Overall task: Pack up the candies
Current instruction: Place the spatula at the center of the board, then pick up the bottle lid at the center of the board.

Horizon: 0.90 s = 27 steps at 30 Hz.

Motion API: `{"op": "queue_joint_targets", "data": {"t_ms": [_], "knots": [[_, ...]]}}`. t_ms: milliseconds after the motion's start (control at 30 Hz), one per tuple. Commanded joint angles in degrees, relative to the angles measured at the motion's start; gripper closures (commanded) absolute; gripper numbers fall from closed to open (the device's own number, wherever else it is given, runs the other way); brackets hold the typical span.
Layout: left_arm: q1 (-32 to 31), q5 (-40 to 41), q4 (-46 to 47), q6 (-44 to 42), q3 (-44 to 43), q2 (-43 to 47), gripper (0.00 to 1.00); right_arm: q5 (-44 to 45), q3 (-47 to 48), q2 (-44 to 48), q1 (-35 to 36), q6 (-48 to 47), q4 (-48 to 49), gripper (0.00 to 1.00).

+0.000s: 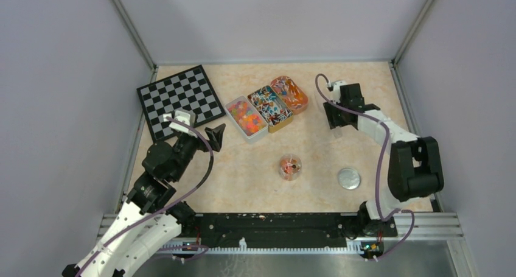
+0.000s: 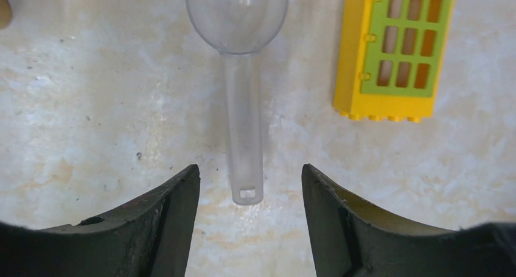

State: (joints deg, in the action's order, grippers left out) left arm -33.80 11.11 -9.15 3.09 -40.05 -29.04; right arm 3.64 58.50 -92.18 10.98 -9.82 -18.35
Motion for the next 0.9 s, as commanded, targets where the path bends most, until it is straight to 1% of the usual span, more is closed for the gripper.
{"op": "queue_joint_targets", "data": {"t_ms": [0, 67, 200, 233, 300, 367, 433, 467, 533, 600, 667, 867], "knots": [[-0.2, 0.6, 1.5, -0.5, 0.4, -0.3, 0.01, 2.6, 0.7, 8.4, -0.3, 7.3, -4.4, 0.39], [-0.1, 0.8, 1.6, -0.5, 0.3, -0.4, 0.01, 3.7, -0.8, 12.8, -0.3, 11.1, -5.3, 0.39], [-0.2, 1.0, 1.6, -0.6, 0.3, -0.8, 0.01, 6.4, -3.9, 20.9, -0.3, 22.2, -7.9, 0.39], [-0.1, 1.0, 1.6, -0.6, 0.3, -0.9, 0.01, 5.9, -4.4, 22.5, -0.3, 25.5, -9.2, 0.39], [-0.2, 0.9, 1.6, -0.7, 0.3, -1.2, 0.01, 1.9, -5.9, 25.4, -0.3, 28.4, -11.6, 0.39], [-0.2, 0.9, 1.6, -0.9, 0.2, -1.6, 0.01, 0.9, -8.8, 28.0, -0.3, 33.3, -12.5, 0.39], [-0.1, 1.1, 1.5, -1.0, 0.1, -1.8, 0.01, 2.8, -12.1, 30.3, -0.3, 38.9, -13.2, 0.43], [-0.2, 1.2, 1.5, -1.1, 0.2, -1.8, 0.01, 5.8, -13.2, 30.8, -0.3, 42.0, -14.7, 0.46], [-0.2, 1.6, 1.4, -1.2, 0.2, -1.7, 0.01, 9.1, -14.5, 31.3, -0.3, 48.2, -18.6, 0.51], [-0.1, 1.8, 1.5, -1.3, 0.3, -1.7, 0.01, 9.7, -15.8, 31.7, -0.3, 51.6, -20.7, 0.58], [-0.2, 1.9, 1.6, -1.4, 0.3, -1.8, 0.01, 10.0, -17.1, 32.8, -0.3, 54.4, -21.9, 0.62], [-0.1, 2.1, 1.5, -1.4, 0.2, -1.9, 0.01, 11.0, -21.7, 37.1, -0.3, 67.0, -24.3, 0.68]]}}
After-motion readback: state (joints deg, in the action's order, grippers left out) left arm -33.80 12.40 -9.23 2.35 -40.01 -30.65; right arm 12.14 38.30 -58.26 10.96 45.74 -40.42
